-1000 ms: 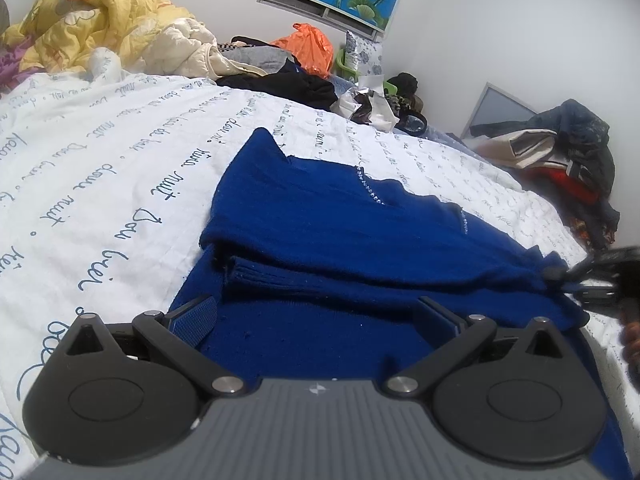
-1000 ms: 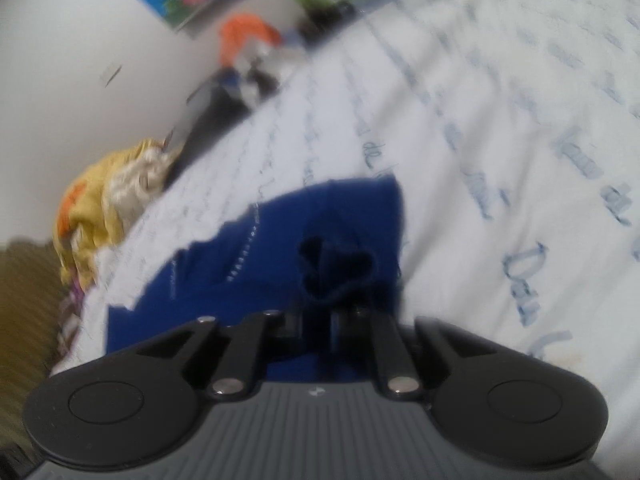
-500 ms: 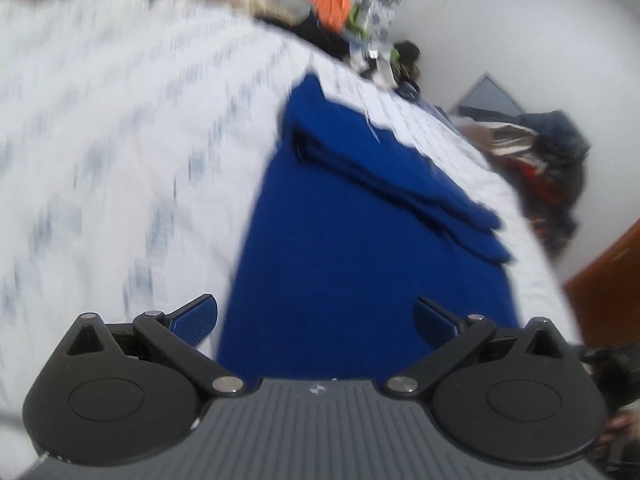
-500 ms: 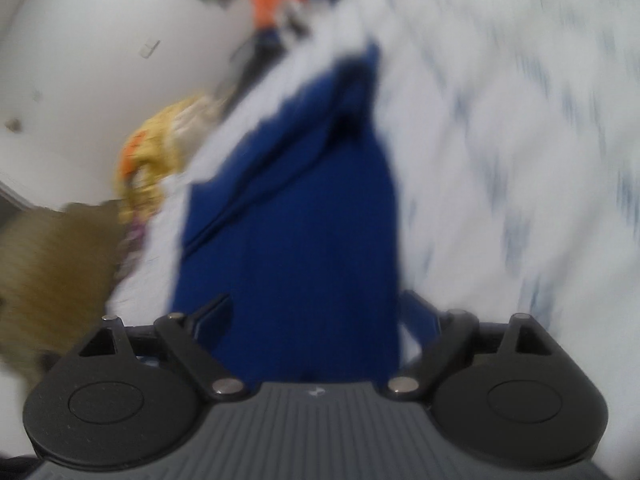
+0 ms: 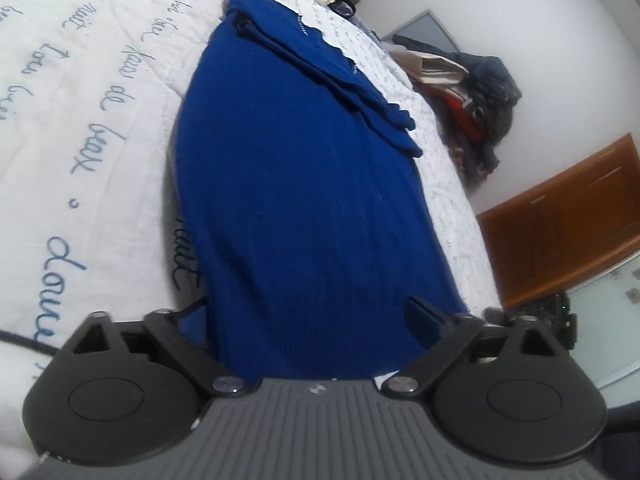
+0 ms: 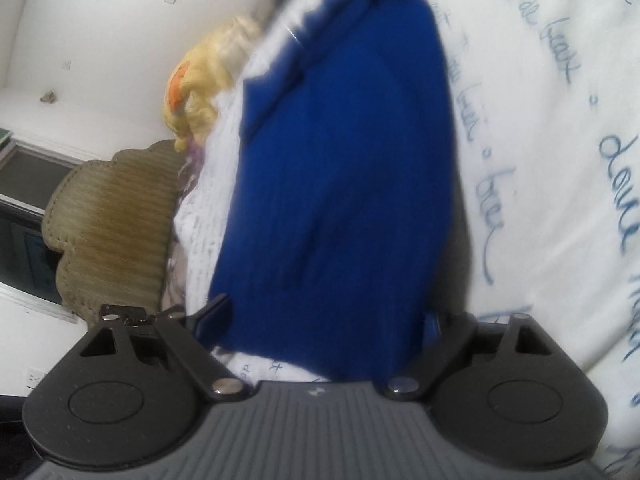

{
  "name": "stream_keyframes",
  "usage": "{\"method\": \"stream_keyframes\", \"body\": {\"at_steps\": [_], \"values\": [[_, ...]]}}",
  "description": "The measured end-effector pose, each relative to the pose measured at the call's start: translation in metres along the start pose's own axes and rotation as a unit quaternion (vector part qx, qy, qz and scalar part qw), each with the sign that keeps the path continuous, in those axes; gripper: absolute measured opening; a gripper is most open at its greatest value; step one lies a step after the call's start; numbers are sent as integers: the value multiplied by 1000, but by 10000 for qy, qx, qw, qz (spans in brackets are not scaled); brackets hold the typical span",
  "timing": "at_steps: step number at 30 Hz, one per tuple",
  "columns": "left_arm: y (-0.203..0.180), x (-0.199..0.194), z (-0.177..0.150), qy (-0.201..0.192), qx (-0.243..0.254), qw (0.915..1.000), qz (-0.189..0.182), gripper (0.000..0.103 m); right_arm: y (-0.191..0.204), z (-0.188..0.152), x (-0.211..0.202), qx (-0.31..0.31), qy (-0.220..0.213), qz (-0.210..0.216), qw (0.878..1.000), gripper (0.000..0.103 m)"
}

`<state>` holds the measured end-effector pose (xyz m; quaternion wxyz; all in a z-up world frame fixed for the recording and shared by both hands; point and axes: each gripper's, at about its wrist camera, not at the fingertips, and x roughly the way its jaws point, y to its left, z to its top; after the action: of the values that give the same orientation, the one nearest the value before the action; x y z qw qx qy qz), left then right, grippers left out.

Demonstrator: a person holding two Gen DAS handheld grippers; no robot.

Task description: Fold small clothes

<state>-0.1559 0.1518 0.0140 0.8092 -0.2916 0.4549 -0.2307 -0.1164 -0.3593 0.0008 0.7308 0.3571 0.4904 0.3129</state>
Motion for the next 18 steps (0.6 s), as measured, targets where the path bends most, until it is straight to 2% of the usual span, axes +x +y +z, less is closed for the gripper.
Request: {"method": "stream_keyframes", "body": {"at_steps": [1, 2, 4, 6, 9, 11, 12, 14, 16, 17, 18], "values": [[0, 1, 0, 7, -10, 10000, 52, 74, -1, -2, 4, 14, 100, -141, 9999, 36], [0, 2, 0, 33, -16, 9999, 140, 50, -5, -4, 9, 59, 166, -349, 9992, 6], [0, 9, 4, 272, 13, 9982, 543, 8, -12, -5, 10, 223, 135, -271, 9993, 5], [-4, 8, 5, 302, 174, 9966, 740, 7, -4, -2, 7, 37, 147, -456, 9988, 5], [-19, -8, 2, 255, 702, 9913, 1083, 7, 16, -3, -6, -480, 271, -832, 9950, 4], [-16, -11, -2, 307, 890, 9871, 1296, 8, 23, -5, -14, -866, 393, -1391, 9857, 3], [-10, -6, -3, 382, 889, 9850, 1432, 11, 20, -6, -16, -890, 392, -1403, 9853, 4], [-4, -7, 0, 313, 828, 9879, 1276, 13, 16, -6, -14, -871, 342, -1206, 9883, 4], [-10, -7, 8, 263, 949, 9852, 1400, 18, 14, -3, -16, -811, 363, -1156, 9893, 8], [-15, -14, 14, 127, 1131, 9805, 1603, 41, 17, 4, -17, -807, 402, -1274, 9877, 13], [-25, -17, 22, -39, 1399, 9738, 1793, 55, 22, 9, -24, -878, 311, -1500, 9843, 23]]}}
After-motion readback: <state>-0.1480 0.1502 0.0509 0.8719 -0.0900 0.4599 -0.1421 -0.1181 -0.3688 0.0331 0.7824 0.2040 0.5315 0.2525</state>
